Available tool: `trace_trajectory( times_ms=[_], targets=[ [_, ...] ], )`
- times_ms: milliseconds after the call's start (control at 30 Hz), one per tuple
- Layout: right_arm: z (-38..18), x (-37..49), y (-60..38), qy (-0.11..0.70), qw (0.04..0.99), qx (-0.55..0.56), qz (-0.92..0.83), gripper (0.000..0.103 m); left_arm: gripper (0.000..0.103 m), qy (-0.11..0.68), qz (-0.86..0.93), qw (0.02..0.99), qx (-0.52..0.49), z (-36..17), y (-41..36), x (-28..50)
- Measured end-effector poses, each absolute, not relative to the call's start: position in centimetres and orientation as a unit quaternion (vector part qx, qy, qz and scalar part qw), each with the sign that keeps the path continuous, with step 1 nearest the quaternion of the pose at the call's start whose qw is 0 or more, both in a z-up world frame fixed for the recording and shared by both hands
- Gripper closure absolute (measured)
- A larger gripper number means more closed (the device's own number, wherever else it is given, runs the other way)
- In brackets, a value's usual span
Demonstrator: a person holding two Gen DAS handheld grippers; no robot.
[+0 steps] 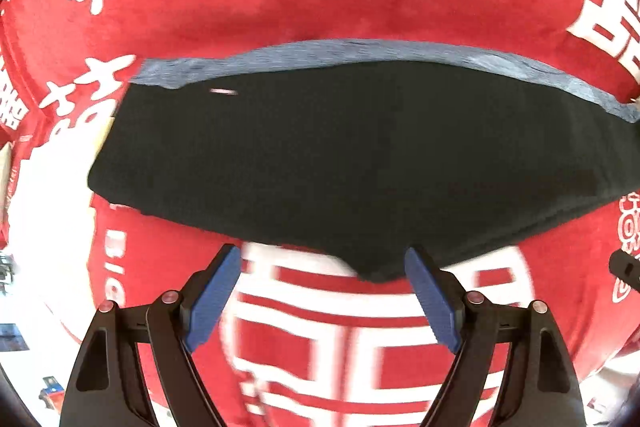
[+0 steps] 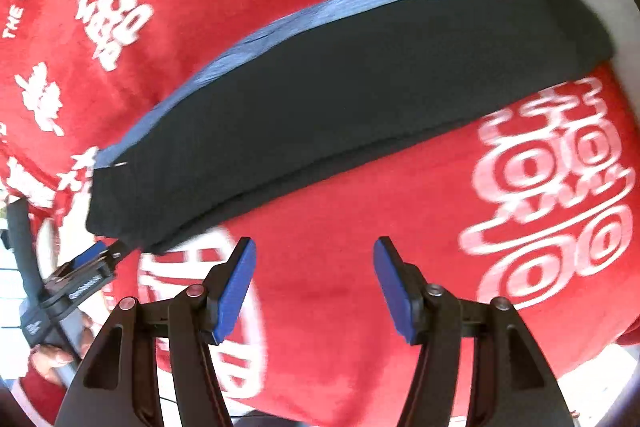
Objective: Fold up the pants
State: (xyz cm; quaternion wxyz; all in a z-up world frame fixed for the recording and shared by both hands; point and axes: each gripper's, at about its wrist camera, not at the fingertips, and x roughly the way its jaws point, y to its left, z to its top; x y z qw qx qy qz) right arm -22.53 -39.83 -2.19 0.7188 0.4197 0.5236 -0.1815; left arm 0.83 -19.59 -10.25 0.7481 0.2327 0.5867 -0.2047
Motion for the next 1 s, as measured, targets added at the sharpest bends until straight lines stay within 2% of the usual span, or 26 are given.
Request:
trace_trajectory(
  times_ms=[433,700,900,933,967,1000],
  targets=[
    [-5.9,-13.4,-30.9,0.487,0.72,0.487,-0.079,0.038,0.018,0.59,-0.197,0.753,0.215,-12.3,-14.7,5.9],
    [-6.9,-13.2,-31.7,0.454,0.714,0.525,-0.09,0.041,0.018,0.587,-0.218,0.751,0.209,-12.7,-14.7,6.1],
    [-8.8,-14.0,-32.4,0.421,0.672,0.6,-0.106,0.041,0.018,0.587,-0.227,0.748,0.211,-13.2,-15.9,6.4],
    [-9.0,-14.1,-32.6,0.42,0.664,0.609,-0.11,0.046,0.018,0.586,-0.23,0.748,0.211,-13.1,-16.1,6.4],
    [-9.1,-14.0,-32.7,0.423,0.661,0.609,-0.113,0.072,0.018,0.585,-0.232,0.748,0.212,-13.1,-16.4,6.4],
    [-9.1,-13.9,-32.8,0.43,0.658,0.607,-0.115,0.089,0.018,0.583,-0.237,0.747,0.213,-13.0,-16.8,6.3]
  ],
)
